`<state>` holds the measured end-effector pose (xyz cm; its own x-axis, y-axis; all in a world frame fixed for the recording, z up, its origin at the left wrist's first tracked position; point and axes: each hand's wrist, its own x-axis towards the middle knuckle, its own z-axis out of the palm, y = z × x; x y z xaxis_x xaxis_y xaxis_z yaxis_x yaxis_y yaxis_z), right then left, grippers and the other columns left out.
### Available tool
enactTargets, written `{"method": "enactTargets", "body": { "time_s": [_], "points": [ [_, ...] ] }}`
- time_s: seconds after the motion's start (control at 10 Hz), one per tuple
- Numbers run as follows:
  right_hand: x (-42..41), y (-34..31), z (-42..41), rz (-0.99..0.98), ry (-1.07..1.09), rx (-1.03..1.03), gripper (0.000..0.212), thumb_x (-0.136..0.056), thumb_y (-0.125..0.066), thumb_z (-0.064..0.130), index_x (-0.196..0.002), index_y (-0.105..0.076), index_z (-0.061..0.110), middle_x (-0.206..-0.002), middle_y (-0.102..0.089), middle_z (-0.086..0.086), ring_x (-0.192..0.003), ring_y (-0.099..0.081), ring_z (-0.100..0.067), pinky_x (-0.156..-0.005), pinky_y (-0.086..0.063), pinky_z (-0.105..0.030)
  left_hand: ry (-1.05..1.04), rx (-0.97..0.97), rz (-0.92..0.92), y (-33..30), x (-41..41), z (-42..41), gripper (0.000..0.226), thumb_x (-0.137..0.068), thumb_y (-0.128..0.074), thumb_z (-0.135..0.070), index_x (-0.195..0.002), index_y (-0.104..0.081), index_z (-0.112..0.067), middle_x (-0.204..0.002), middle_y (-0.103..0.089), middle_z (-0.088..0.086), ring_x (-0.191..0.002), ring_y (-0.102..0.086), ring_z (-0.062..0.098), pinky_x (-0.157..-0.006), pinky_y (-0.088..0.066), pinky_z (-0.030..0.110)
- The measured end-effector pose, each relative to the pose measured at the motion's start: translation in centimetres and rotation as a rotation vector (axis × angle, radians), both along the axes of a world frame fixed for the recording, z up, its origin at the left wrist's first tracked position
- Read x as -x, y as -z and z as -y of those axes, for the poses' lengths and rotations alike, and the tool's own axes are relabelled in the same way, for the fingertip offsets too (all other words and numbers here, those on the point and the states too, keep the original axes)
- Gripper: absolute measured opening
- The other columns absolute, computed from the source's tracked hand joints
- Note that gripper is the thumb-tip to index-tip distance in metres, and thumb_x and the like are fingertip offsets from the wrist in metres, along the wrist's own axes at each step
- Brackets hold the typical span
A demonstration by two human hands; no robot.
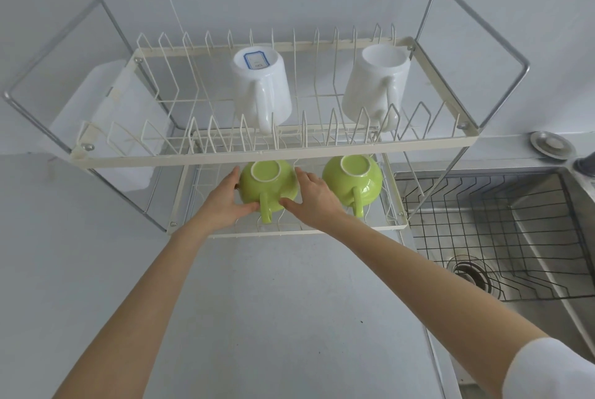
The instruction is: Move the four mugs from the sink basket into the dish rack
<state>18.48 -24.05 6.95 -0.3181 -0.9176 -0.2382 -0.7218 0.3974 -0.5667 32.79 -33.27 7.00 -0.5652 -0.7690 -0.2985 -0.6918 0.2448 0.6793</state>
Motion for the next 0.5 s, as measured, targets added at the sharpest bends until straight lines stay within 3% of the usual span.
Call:
{"method": "enactTargets", "body": {
  "time_s": [0.1,0.3,0.5],
  "points": [
    [0.5,-0.5,-1.1,-0.010,-0.016,0.002,0.072,-0.090,-0.053,0.034,-0.146,-0.015,0.010,-0.153,-0.027,-0.009,-0.140,-0.025,-0.027,-0.109,-0.032,-0.041,-0.030,0.001,0.026,-0.3,-0.4,-0.5,0.090,-0.079,-0.067,-0.018,-0.144,-0.006,-0.007,-0.155,-0.018,0.011,-0.140,-0.025,0.024,-0.115,-0.024,0.039],
    [1.6,-1.9,-4.9,-0.136,-0.133,-0.041,0.069,-0.091,-0.049,0.034,-0.146,-0.015,0.012,-0.156,-0.022,-0.005,-0.144,-0.017,-0.022,-0.117,-0.019,-0.046,0.012,0.164,-0.023,-2.6,-0.5,-4.3,0.068,-0.086,-0.056,-0.012,-0.141,-0.018,-0.005,-0.153,-0.022,0.012,-0.140,-0.023,0.024,-0.108,-0.018,0.024],
    [2.7,-3.9,-10.0,-0.222,-0.169,-0.006,0.066,-0.091,-0.049,0.034,-0.145,-0.019,0.010,-0.154,-0.026,-0.008,-0.145,-0.016,-0.024,-0.116,-0.019,-0.038,0.091,0.302,0.066,-3.6,-0.2,-8.2,0.070,-0.082,-0.055,-0.032,-0.140,-0.026,-0.007,-0.148,-0.033,0.014,-0.135,-0.033,0.029,-0.111,-0.031,0.042]
  ]
}}
